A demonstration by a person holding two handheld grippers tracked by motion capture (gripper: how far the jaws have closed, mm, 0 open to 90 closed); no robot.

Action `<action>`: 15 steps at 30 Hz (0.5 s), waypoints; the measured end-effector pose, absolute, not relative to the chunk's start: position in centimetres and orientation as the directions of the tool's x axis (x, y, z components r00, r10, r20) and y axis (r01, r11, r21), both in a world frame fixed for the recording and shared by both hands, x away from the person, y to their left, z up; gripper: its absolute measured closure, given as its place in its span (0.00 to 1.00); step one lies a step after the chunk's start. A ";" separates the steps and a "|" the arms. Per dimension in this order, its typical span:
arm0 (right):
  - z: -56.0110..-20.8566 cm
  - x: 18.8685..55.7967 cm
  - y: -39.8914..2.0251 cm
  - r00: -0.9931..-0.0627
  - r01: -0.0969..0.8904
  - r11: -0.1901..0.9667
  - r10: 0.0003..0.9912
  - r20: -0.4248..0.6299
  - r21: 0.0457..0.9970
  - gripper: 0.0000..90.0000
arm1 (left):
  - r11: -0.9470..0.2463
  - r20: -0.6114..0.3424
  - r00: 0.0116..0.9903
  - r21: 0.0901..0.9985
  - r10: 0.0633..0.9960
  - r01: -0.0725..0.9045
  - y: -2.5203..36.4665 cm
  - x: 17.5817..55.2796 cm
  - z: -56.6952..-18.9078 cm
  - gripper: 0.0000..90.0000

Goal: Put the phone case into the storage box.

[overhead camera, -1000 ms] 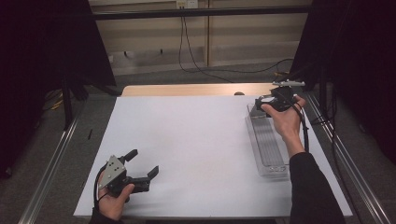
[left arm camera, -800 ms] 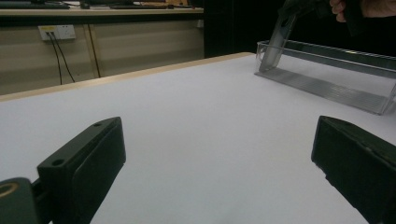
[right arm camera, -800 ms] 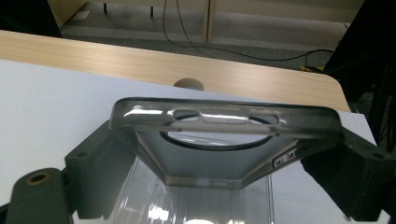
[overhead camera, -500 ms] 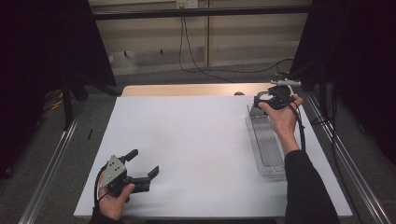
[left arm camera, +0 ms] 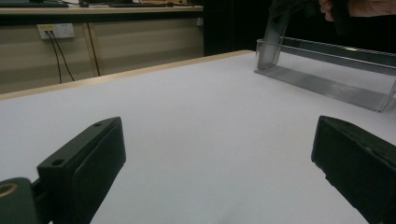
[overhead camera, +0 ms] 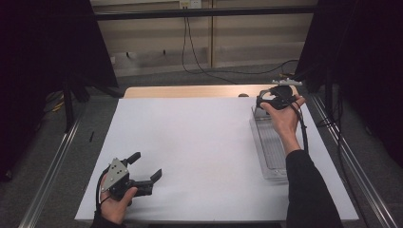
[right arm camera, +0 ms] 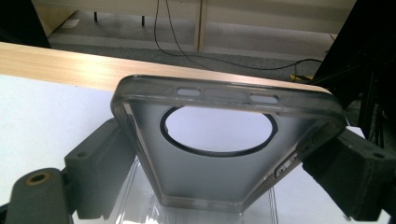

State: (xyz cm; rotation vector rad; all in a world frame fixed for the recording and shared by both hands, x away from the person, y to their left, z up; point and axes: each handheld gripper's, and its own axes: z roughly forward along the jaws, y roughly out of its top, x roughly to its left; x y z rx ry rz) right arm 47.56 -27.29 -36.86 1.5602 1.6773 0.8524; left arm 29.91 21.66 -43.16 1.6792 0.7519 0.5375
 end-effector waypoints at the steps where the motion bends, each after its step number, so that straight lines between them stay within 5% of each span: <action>1: -36.9 47.6 -27.3 -0.045 0.549 0.063 0.998 -0.046 0.833 0.13 | -0.133 -0.040 0.688 0.971 0.725 0.197 21.7 29.9 -43.2 0.03; 15: -37.1 48.3 -27.1 -0.028 0.532 0.057 0.998 -0.050 0.845 0.13 | -0.133 -0.041 0.690 0.971 0.723 0.197 21.7 30.0 -43.2 0.03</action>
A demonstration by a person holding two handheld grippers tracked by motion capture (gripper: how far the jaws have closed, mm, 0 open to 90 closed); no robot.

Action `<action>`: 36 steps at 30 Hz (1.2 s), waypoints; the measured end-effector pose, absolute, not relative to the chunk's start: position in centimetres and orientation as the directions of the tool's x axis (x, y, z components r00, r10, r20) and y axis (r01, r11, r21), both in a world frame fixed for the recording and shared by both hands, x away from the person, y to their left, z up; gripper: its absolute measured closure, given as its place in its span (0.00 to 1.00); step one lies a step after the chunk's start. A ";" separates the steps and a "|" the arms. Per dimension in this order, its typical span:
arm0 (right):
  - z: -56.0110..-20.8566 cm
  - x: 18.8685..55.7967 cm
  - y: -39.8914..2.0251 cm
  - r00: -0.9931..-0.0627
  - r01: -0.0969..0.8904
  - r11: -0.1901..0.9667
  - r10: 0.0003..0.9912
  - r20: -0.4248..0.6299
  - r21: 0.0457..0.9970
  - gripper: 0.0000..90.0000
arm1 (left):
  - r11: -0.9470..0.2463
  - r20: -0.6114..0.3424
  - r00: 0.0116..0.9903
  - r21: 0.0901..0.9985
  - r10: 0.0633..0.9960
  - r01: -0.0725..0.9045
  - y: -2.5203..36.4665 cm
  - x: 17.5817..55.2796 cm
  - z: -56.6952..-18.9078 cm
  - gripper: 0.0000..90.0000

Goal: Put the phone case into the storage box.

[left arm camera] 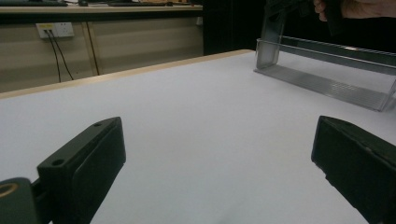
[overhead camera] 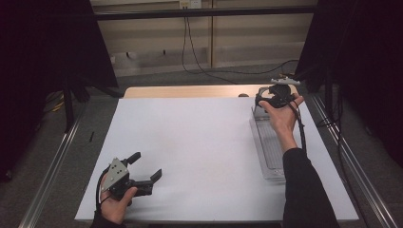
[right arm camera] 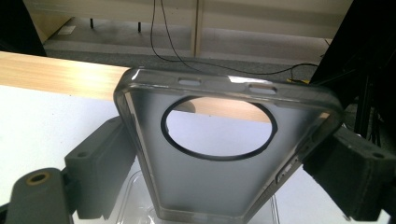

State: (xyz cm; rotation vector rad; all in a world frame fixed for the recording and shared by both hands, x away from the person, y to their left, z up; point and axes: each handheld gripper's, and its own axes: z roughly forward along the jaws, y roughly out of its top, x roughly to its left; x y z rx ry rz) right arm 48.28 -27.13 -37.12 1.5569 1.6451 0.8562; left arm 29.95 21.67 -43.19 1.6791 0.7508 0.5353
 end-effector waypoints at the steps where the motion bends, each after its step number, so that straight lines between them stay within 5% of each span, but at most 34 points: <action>1: -37.1 48.3 -27.1 -0.025 0.532 0.057 0.998 -0.052 0.845 0.13 | -0.133 -0.041 0.690 0.971 0.723 0.197 21.7 29.9 -43.2 0.03; 36: -37.2 48.5 -28.0 -0.084 0.463 0.022 0.996 0.019 0.886 0.02 | -0.133 -0.040 0.689 0.972 0.724 0.195 21.7 30.0 -43.2 0.03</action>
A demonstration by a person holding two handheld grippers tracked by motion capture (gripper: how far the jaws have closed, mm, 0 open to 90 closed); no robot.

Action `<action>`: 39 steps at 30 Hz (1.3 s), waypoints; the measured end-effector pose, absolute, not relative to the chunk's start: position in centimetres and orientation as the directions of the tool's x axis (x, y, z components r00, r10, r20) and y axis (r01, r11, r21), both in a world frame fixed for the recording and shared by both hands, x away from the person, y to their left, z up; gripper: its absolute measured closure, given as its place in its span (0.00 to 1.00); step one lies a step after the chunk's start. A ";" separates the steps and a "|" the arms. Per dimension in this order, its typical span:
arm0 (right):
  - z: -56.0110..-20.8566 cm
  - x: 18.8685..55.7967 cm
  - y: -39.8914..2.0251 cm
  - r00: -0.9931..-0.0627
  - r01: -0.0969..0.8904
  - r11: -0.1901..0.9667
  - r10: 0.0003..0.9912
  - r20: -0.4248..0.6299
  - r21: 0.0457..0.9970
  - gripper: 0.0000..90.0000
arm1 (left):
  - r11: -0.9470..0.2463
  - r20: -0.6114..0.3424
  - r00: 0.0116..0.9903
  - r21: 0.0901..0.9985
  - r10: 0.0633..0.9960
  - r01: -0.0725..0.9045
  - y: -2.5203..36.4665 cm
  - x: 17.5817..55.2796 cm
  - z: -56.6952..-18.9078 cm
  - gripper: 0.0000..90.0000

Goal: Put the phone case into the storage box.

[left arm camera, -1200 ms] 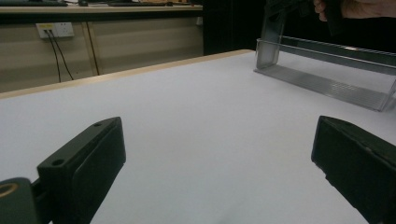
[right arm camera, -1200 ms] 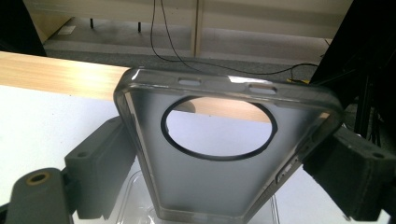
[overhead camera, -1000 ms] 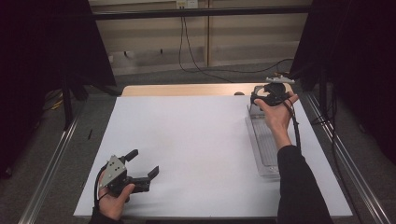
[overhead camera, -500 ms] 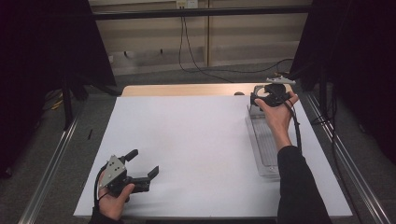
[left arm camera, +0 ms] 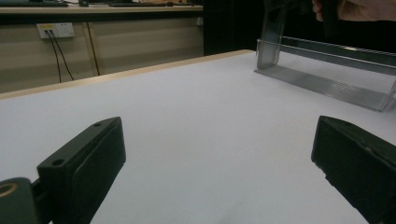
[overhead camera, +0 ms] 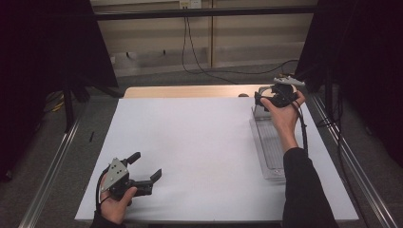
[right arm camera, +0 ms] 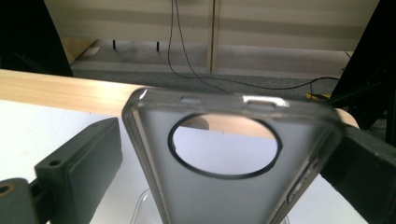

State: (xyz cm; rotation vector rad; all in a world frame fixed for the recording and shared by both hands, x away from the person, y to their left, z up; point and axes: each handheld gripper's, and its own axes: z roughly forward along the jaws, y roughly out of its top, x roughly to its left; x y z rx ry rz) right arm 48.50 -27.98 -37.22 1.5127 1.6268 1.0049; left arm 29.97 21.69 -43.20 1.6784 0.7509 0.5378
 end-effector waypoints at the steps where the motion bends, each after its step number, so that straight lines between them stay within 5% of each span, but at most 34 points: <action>1: -37.1 48.5 -28.1 -0.089 0.453 0.015 0.996 0.029 0.891 0.02 | -0.132 -0.040 0.689 0.972 0.723 0.196 21.7 30.0 -43.2 0.03; 16: -36.0 48.4 -28.7 -0.113 0.353 -0.023 0.991 0.067 0.936 0.02 | -0.124 -0.049 0.680 0.971 0.731 0.203 21.9 30.2 -43.2 0.03; 39: -35.4 47.3 -29.4 -0.154 0.340 -0.036 0.984 0.093 0.940 0.01 | -0.111 -0.057 0.681 0.974 0.730 0.199 22.0 30.1 -43.2 0.03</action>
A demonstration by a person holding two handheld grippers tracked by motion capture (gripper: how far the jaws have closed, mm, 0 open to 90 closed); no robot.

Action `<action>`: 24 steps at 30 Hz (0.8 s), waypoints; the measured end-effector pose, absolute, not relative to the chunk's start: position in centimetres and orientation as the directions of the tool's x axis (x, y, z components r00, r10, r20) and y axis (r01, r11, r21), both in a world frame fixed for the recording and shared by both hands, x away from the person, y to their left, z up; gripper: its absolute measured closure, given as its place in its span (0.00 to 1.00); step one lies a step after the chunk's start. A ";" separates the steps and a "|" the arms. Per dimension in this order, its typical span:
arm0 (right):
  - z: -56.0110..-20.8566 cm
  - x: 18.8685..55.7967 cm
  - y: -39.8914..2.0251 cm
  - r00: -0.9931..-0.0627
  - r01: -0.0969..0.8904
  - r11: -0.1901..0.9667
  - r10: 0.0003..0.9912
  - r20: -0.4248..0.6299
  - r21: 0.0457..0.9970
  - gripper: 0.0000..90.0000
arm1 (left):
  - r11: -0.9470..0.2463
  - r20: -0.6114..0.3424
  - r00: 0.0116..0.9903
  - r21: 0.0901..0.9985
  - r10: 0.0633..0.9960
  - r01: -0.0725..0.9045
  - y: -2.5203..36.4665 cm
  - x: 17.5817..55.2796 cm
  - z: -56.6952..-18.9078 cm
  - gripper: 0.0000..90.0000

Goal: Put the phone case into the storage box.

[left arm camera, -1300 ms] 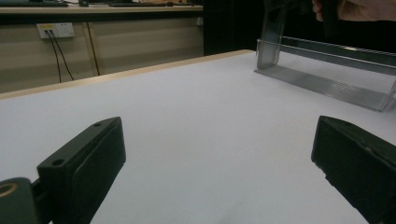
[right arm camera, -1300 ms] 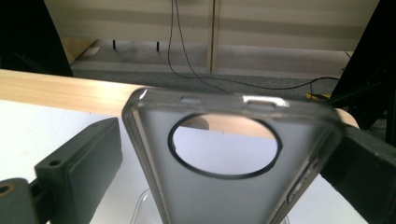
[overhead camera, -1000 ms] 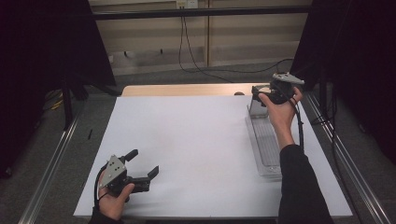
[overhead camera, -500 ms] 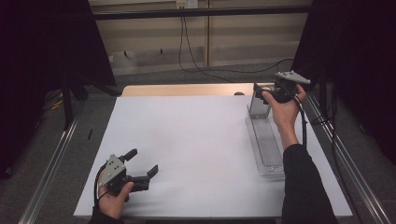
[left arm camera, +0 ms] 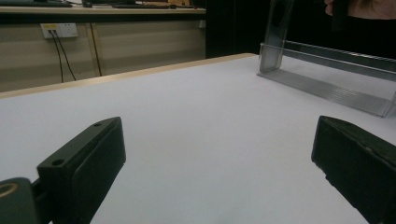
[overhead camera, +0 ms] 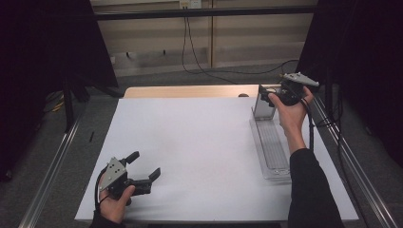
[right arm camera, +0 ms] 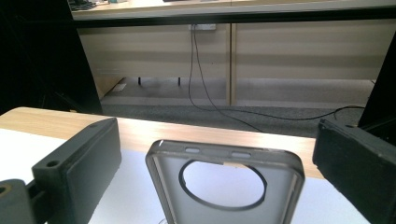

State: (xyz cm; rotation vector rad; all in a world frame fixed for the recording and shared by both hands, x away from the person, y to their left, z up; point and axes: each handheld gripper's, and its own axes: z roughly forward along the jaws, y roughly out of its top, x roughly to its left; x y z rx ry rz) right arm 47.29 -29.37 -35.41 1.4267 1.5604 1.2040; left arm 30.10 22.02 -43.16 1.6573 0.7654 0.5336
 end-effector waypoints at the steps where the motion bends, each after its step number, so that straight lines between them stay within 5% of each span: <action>1: -35.5 47.2 -29.4 -0.156 0.340 -0.035 0.983 0.093 0.940 0.01 | -0.109 -0.057 0.681 0.974 0.730 0.198 22.0 30.0 -43.1 0.03; 24: -36.8 44.1 -31.2 -0.187 0.327 -0.048 0.976 0.115 0.944 0.01 | -0.107 -0.049 0.673 0.976 0.738 0.188 22.2 29.6 -42.9 0.03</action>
